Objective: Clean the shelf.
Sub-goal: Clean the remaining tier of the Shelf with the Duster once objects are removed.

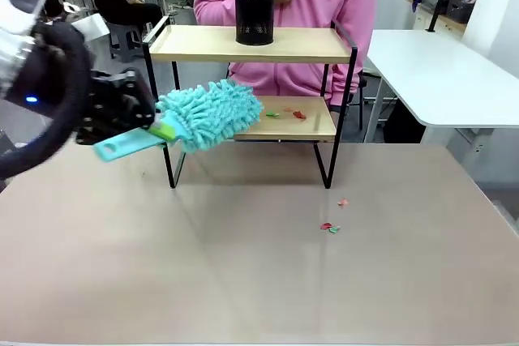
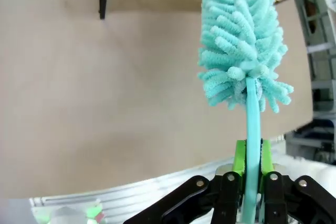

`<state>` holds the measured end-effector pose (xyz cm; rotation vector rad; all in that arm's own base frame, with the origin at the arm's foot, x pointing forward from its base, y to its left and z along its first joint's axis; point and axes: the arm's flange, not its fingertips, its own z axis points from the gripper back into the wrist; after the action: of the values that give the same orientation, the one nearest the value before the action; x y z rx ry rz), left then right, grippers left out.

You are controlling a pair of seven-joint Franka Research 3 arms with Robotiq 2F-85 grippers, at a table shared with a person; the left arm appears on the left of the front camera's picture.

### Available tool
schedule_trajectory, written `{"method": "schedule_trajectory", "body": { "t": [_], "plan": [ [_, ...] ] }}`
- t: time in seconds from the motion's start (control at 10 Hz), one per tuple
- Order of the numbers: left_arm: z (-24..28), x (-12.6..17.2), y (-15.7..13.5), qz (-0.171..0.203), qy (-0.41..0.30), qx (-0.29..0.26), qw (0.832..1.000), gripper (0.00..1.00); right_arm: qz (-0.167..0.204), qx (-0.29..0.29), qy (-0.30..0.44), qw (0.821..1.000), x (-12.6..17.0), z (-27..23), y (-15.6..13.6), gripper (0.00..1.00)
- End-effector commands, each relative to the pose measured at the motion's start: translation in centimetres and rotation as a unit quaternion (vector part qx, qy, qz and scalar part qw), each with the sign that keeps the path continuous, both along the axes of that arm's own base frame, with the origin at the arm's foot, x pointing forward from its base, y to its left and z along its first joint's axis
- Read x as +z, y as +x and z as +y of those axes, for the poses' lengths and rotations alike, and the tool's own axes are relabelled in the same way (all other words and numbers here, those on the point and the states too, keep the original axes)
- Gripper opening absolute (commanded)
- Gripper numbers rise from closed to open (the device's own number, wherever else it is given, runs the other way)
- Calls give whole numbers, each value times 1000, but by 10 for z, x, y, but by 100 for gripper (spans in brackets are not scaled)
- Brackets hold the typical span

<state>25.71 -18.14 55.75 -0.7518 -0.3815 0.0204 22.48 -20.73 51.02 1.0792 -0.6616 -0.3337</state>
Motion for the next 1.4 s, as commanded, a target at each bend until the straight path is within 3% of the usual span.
{"method": "schedule_trajectory", "body": {
  "t": [0.0,0.2,0.3,0.4,0.5,0.7,0.8,0.9,1.3],
  "plan": [
    [-13,-45,-8,-81,2,51,995,9,-17,3,1,1000,1,0,2,100],
    [-34,-64,6,-112,27,73,991,9,-17,3,1,1000,1,0,2,100],
    [-37,-68,12,-90,19,95,991,9,-17,3,1,1000,1,0,2,100],
    [-26,-66,19,-17,17,91,996,9,-17,3,1,1000,1,0,2,100],
    [-49,-36,27,-97,30,81,992,9,-17,3,1,1000,1,0,2,100],
    [-49,-36,27,-97,30,81,992,9,-17,3,1,1000,1,0,2,100],
    [-55,-49,34,-83,39,81,992,12,-17,3,1,1000,1,0,2,100],
    [-60,-55,45,-112,30,93,989,12,-17,3,1,1000,1,0,2,100],
    [-82,-69,85,-148,25,125,981,12,-17,3,1,1000,1,0,2,100]
  ]
}}
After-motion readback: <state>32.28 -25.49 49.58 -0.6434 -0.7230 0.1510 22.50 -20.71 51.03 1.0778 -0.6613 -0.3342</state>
